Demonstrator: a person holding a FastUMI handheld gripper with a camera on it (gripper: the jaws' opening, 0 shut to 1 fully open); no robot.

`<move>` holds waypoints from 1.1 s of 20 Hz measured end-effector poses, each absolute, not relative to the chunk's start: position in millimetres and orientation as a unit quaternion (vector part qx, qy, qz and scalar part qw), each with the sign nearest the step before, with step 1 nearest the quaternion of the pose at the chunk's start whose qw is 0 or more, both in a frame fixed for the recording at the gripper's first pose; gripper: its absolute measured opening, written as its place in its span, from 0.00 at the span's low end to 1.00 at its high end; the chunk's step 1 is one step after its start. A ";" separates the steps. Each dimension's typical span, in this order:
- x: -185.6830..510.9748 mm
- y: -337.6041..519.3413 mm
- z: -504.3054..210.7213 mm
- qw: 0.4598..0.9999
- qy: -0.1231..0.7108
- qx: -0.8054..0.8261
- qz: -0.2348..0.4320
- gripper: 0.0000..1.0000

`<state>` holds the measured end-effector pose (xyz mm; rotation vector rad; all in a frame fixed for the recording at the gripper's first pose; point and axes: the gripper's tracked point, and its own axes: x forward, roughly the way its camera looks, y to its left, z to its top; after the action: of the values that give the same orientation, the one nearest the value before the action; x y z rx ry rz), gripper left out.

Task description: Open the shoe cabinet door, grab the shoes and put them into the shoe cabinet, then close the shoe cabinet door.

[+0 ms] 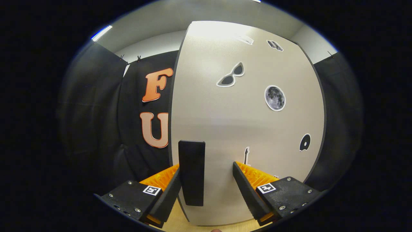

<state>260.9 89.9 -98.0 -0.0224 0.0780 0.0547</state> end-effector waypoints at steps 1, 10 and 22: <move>262.0 90.3 -98.4 0.999 0.039 -0.015 0.023 0.93; 262.5 92.6 -92.7 0.999 0.037 -0.013 0.013 0.94; 209.1 80.2 -70.4 1.000 0.028 -0.007 0.008 0.94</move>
<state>209.1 80.2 -70.4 -0.0141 0.0557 0.0151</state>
